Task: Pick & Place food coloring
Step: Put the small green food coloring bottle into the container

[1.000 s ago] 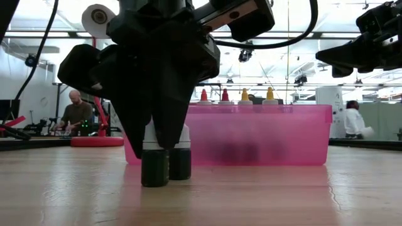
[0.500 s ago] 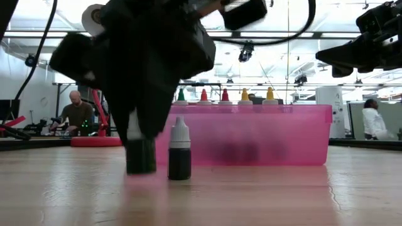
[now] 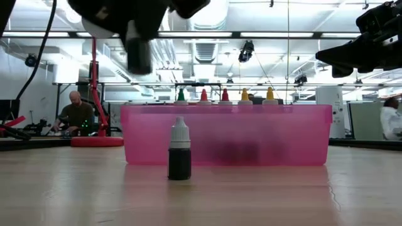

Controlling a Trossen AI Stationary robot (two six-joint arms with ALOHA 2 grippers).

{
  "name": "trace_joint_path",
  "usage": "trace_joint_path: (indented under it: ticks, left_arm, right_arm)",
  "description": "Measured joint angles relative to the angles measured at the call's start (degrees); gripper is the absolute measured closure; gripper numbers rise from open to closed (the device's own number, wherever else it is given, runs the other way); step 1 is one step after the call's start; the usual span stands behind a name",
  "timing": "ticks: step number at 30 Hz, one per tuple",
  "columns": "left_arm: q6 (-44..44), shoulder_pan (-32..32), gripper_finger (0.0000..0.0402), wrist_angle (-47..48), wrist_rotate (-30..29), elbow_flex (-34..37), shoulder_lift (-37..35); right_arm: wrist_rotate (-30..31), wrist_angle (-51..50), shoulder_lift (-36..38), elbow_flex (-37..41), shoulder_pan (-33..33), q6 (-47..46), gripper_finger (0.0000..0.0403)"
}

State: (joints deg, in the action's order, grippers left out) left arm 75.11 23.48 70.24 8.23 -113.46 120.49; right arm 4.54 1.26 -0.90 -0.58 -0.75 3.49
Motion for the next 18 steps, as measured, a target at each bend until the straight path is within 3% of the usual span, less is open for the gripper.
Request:
trace_joint_path:
  ticks: [6,18]
  left_arm:
    - [-8.9,-3.0,0.0353,3.7,-0.2,-3.6,0.0]
    - [-30.7,-9.4,0.0353,5.8,-0.4,-3.5,0.0]
  right_arm:
    - [0.0,0.0,0.0,0.0,0.0,0.0,0.0394]
    - [0.0,0.0,0.0,0.0,0.0,0.0,0.0394]
